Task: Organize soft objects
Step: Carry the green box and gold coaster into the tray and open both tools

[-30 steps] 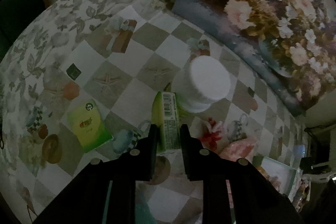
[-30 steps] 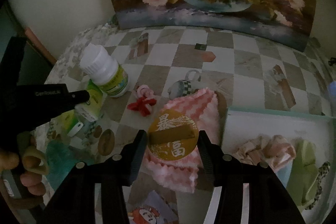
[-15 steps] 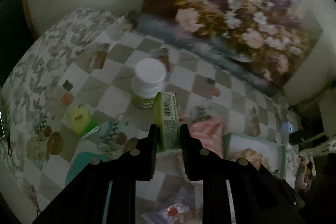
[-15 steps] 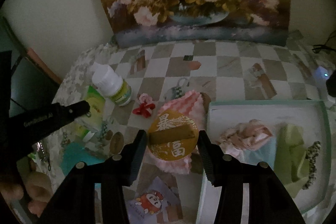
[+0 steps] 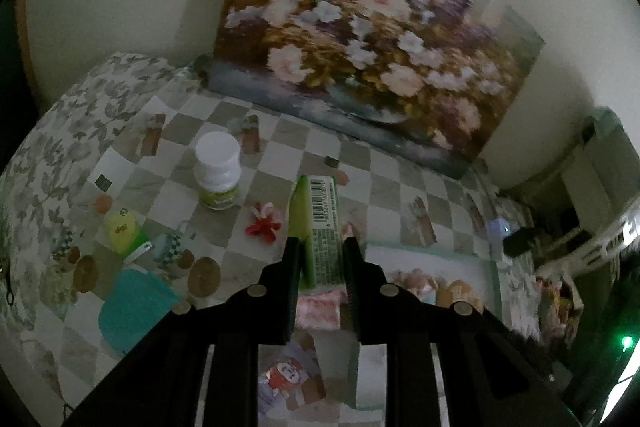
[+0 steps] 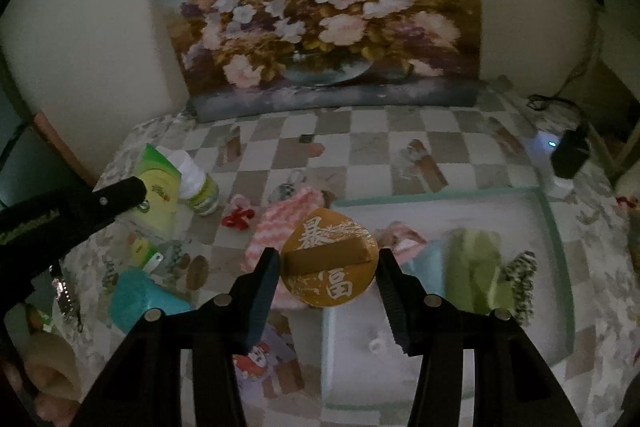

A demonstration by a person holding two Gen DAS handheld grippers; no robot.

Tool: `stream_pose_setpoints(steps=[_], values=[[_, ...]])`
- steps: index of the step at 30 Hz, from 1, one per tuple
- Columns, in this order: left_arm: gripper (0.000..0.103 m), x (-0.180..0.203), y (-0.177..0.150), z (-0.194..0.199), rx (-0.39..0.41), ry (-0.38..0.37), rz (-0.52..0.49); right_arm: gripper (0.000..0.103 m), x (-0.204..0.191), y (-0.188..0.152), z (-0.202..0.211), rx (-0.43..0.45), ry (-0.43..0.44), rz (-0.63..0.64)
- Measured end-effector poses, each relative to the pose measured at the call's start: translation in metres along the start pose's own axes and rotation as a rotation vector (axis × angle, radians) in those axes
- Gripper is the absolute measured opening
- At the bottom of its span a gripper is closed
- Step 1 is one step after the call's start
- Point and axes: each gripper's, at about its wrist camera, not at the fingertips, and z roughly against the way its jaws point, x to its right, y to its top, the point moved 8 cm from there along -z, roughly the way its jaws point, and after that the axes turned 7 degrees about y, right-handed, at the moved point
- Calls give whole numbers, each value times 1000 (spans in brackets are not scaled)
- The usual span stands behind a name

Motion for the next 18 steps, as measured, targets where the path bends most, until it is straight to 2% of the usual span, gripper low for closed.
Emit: stream_pose_setpoints(steps=[7,11,18], values=[[22,27,-24,3,-13,-20,-73,53,20,-13,7,-7,-10,-65],[22,39,-35,-1,-34,-17,-107,53,38,-15,9,-9,-46,-96],[22,84,-59,-10,-111,-104,-205,53,98,-24,11,-38,-143,-218]])
